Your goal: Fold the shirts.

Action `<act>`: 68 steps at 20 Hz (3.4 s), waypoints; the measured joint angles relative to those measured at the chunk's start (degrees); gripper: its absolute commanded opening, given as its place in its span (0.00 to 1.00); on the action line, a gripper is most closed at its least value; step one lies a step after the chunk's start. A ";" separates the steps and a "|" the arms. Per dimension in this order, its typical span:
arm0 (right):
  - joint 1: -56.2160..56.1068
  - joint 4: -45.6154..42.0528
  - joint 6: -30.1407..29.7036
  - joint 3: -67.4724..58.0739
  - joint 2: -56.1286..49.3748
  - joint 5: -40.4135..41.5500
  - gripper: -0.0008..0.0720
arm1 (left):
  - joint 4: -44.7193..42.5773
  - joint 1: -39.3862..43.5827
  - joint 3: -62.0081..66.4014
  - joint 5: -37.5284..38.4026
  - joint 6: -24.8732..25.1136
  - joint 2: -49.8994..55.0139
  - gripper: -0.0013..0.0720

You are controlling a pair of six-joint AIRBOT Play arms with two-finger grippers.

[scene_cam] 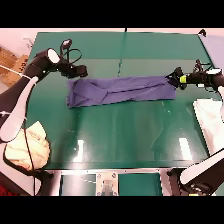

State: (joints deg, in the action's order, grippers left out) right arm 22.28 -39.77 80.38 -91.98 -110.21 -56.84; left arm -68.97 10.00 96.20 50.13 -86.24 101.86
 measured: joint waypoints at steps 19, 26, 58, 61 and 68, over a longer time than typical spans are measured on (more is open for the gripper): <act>5.75 -0.17 -4.50 -10.08 -12.59 -19.98 0.05 | 5.64 -4.04 11.21 18.10 -0.26 1.99 0.05; 4.46 1.88 -4.24 -18.01 -12.87 -26.16 0.04 | 10.16 1.95 10.93 15.58 0.90 3.74 0.05; -21.27 10.64 -3.02 -17.68 14.10 -26.47 0.04 | 13.05 0.94 22.25 24.52 -0.04 5.92 0.05; -32.15 10.69 -2.95 -14.75 11.10 -14.84 0.04 | 11.19 -4.61 22.58 28.44 1.31 3.78 0.05; -53.33 10.62 -2.89 -13.00 -2.69 6.75 0.71 | 9.84 -10.75 22.73 33.38 5.70 2.51 0.05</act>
State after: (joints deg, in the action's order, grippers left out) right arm -31.05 -29.15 77.49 -104.99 -112.90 -50.09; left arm -59.13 -0.75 118.93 83.50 -80.53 104.38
